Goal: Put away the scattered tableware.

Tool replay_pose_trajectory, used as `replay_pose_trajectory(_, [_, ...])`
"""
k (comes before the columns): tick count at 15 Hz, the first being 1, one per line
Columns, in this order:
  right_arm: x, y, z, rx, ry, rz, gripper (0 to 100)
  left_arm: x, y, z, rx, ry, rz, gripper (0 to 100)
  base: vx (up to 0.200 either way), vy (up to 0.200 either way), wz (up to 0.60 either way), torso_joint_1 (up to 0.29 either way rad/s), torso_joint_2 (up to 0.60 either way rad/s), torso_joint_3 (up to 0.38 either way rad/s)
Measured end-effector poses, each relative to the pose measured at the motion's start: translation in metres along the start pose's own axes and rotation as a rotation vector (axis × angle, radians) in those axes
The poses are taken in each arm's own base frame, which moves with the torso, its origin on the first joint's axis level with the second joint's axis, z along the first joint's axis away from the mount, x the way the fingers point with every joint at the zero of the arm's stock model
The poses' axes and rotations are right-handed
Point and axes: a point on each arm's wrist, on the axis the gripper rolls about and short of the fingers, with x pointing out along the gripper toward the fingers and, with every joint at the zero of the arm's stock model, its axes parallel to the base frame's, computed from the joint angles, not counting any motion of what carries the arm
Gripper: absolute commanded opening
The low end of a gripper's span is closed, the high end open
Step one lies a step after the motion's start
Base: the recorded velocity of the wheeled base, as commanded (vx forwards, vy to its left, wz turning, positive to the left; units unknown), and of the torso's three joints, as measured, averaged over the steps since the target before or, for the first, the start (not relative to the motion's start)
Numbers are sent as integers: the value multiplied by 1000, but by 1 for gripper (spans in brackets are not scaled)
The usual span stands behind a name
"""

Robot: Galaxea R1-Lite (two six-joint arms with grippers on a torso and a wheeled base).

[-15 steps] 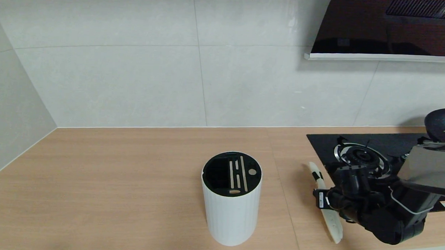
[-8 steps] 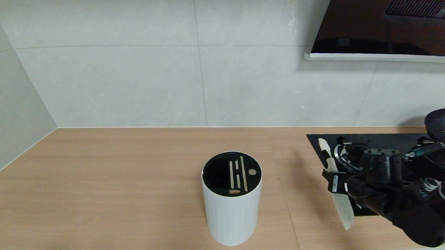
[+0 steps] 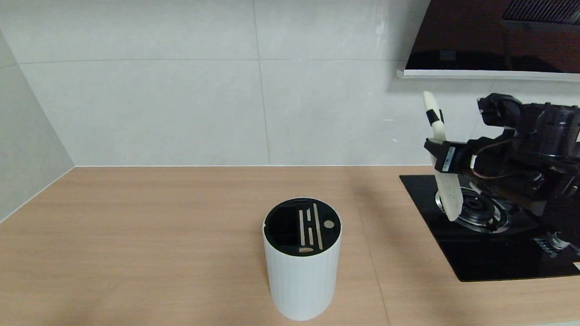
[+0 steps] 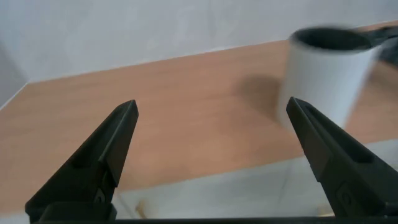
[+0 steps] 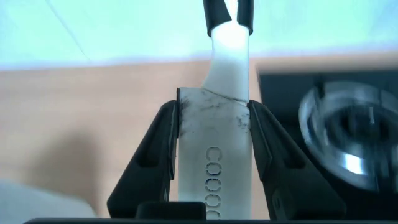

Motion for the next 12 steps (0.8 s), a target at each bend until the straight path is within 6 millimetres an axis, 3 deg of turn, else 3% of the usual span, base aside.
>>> replay_pose_trajectory(3, [-21, 45, 19, 11, -56, 148, 0, 35, 9, 57, -44, 80, -79, 100, 0, 0, 0, 0, 0, 0])
replay_pose_trajectory(7, [-61, 95, 15, 13, -60, 349, 0, 132, 13, 119, -218, 56, -278, 100, 0, 0, 0, 0, 0, 0])
replay_pose_trajectory(10, [-83, 124, 2, 3, -19, 463, 0, 195, -22, 130, -505, 60, -509, 100, 0, 0, 0, 0, 0, 0])
replay_pose_trajectory(12, [-92, 137, -4, -3, -2, 490, 0, 218, -46, 122, -600, 116, -604, 100, 0, 0, 0, 0, 0, 0])
